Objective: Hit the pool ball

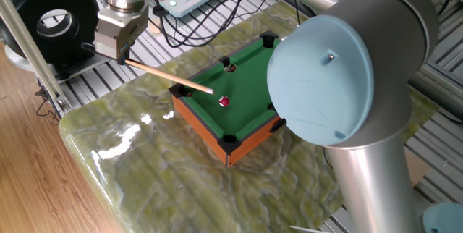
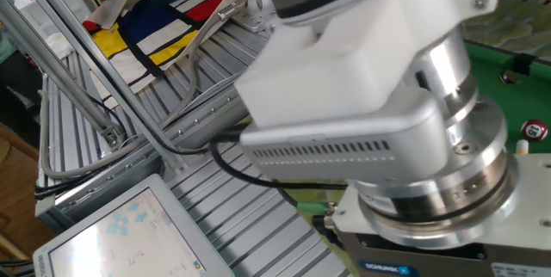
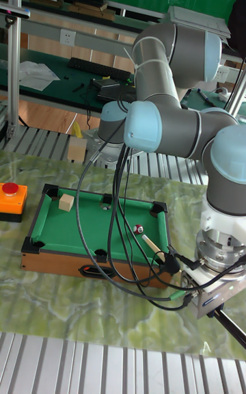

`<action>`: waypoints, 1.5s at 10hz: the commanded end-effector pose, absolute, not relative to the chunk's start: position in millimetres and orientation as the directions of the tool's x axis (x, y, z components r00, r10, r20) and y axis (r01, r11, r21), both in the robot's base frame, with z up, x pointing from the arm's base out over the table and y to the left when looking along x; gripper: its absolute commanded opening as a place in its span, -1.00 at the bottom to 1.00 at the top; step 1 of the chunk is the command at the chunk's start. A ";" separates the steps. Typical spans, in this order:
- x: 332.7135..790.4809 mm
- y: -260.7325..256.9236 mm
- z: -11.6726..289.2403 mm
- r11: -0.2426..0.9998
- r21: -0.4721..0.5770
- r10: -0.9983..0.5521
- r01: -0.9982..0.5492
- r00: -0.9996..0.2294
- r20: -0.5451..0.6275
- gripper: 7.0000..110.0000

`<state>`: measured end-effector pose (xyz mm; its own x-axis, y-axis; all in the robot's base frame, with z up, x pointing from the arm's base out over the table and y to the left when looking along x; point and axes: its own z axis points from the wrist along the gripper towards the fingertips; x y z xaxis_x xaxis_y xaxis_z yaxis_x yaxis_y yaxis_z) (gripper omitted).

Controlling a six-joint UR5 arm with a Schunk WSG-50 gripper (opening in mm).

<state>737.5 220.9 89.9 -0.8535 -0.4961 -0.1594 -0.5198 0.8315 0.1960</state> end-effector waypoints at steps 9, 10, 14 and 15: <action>732.8 213.8 82.0 0.846 0.184 -0.483 -0.500 -0.866 -0.134 -1.00; 733.3 214.5 80.6 0.846 0.187 -0.482 -0.500 -0.866 -0.135 -1.00; 733.6 217.8 80.1 0.844 0.195 -0.480 -0.500 -0.866 -0.142 -1.00; 732.1 220.2 80.0 0.844 0.200 -0.477 -0.498 -0.867 -0.144 -1.00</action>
